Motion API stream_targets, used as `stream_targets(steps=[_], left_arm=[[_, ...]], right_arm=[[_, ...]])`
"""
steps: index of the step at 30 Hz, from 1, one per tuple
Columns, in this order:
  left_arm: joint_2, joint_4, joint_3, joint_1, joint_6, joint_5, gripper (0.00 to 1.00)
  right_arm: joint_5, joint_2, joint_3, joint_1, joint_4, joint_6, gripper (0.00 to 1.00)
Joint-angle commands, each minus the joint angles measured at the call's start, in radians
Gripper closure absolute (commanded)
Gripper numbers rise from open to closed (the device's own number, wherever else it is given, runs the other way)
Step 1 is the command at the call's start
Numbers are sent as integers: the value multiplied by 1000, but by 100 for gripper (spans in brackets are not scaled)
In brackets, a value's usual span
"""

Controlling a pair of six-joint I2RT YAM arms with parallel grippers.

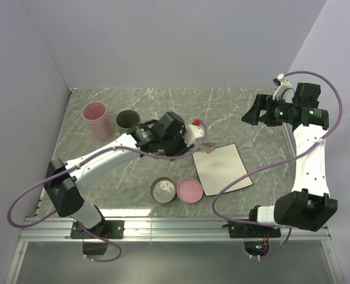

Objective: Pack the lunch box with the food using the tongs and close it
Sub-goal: Pick up the fake food from the plate, then place the fake food in the packing box.

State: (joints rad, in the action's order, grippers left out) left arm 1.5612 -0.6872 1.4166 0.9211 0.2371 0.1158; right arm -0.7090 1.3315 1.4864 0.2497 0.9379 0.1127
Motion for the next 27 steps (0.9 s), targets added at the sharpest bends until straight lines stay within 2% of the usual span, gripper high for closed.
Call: stream_targets(steps=[1, 6, 16, 19, 22, 27], left_arm=[[-76, -47, 79, -101, -25, 57, 66], [-162, -106, 105, -257, -2, 84, 66], [-263, -247, 102, -716, 86, 241, 67], [-273, -278, 110, -825, 126, 284, 67], [-274, -304, 96, -904, 168, 312, 66], [-294, -295, 39, -967, 205, 323, 66]], right_arm=[[-17, 0, 40, 8, 6, 4, 0], [-20, 6, 38, 8, 6, 7, 0], [-23, 9, 29, 8, 2, 5, 0], [-21, 6, 29, 8, 3, 5, 0], [-23, 3, 25, 8, -2, 2, 0], [-18, -2, 28, 8, -1, 2, 0]])
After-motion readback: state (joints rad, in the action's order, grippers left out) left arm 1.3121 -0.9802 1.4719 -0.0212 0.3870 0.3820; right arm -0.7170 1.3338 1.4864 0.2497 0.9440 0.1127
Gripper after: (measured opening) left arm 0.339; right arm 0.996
